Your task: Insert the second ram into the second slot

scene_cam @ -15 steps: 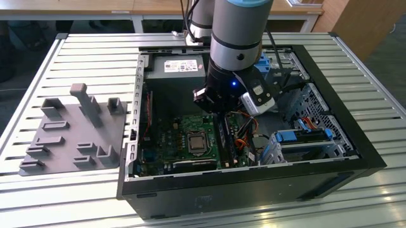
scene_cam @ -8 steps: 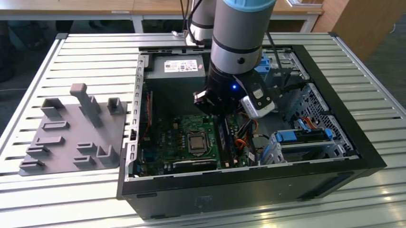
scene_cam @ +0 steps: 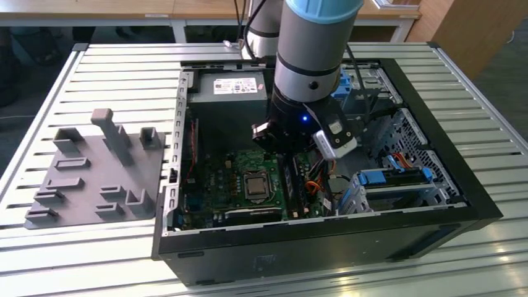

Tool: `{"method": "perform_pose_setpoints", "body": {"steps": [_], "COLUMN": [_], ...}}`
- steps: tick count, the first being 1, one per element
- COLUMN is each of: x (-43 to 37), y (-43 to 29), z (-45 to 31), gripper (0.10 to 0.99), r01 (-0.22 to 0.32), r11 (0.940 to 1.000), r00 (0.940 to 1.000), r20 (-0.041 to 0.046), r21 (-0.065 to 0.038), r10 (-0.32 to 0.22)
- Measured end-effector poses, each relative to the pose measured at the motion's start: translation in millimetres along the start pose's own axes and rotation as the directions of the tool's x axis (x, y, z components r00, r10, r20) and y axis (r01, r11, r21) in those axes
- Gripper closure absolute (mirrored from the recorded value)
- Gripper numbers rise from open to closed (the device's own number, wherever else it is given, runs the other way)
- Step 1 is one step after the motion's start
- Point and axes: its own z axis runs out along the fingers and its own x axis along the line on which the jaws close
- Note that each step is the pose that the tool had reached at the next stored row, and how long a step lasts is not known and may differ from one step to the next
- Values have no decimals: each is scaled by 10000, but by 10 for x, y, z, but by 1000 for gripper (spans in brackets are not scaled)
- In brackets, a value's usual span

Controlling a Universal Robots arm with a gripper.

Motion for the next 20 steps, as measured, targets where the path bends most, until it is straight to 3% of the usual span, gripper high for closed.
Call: {"method": "perform_pose_setpoints", "body": {"steps": [10,20], "x": [0,-4], "y": [-25,-92], "z": [114,140], "gripper": [949,949], "r01": [-1,-149], "r11": [10000,9999], "r00": [10000,9999], "r20": [7,11], "r21": [-1,7], "r10": [1,149]}}
